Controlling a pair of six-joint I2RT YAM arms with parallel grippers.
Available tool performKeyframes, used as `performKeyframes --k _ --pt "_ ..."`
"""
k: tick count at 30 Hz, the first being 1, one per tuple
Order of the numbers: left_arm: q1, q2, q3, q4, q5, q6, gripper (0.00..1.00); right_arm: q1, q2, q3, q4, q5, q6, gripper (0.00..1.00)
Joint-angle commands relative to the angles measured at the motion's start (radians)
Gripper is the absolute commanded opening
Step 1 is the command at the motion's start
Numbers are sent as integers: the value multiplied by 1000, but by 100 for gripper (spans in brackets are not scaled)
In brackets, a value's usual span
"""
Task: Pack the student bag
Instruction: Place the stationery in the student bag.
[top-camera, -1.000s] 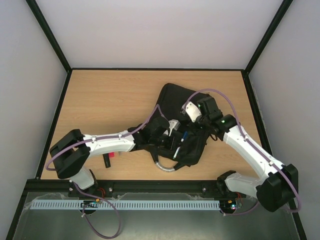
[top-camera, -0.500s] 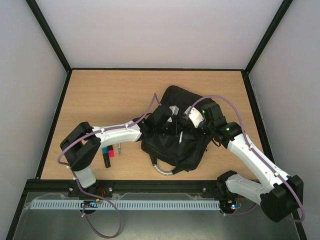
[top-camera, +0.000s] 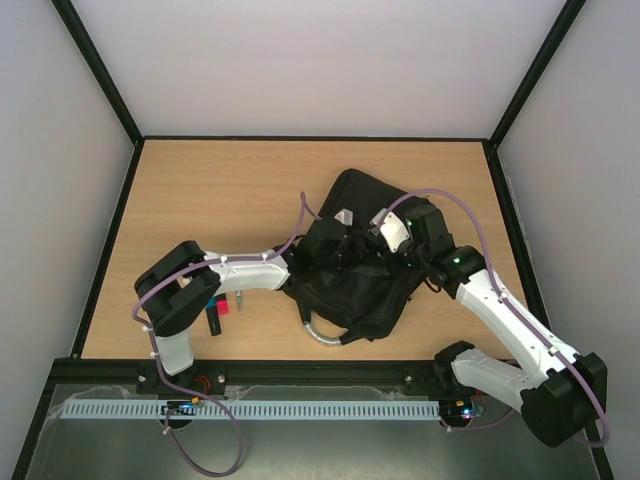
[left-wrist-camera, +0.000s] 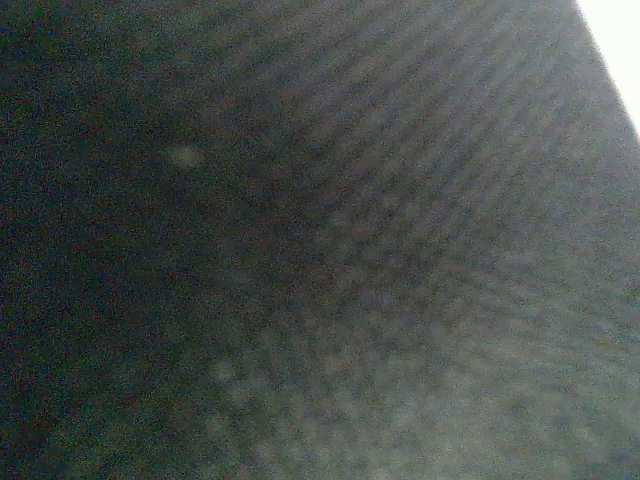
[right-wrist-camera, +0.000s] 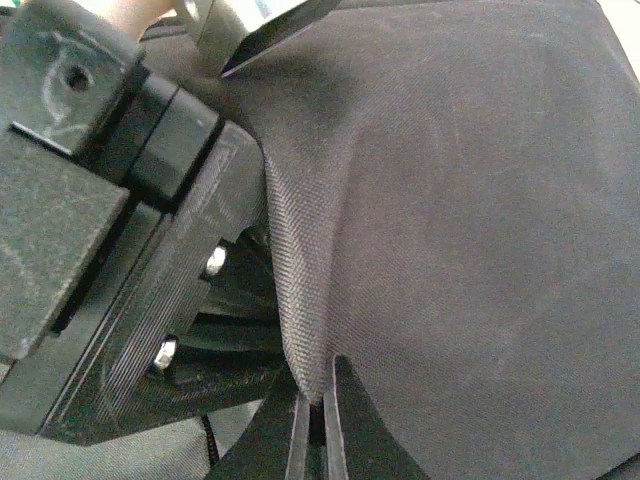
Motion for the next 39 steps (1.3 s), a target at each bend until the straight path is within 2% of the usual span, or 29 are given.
performKeyframes --k 1,5,9,12,19,27,31,39 --pt "1 33 53 174 7 -92 29 16 -41 -18 22 -99 15 1" --pt "-7 5 37 104 5 -86 38 16 -51 -36 43 -82 18 1" --pt "-46 -82 33 -81 -91 8 46 16 -62 -55 58 -65 16 1" --pt "-80 -155 19 -199 -146 72 48 16 -76 -73 72 -58 15 1" --pt "-121 -227 -78 -264 -113 89 45 16 -100 -101 83 -51 14 1" --pt "-172 -106 -25 -224 -32 149 29 15 -103 -103 88 -50 18 1" --pt "-192 -47 23 -239 -53 159 29 16 -105 -104 90 -48 21 1" --pt "-168 48 73 -149 -144 146 15 15 -104 -103 90 -58 27 1"
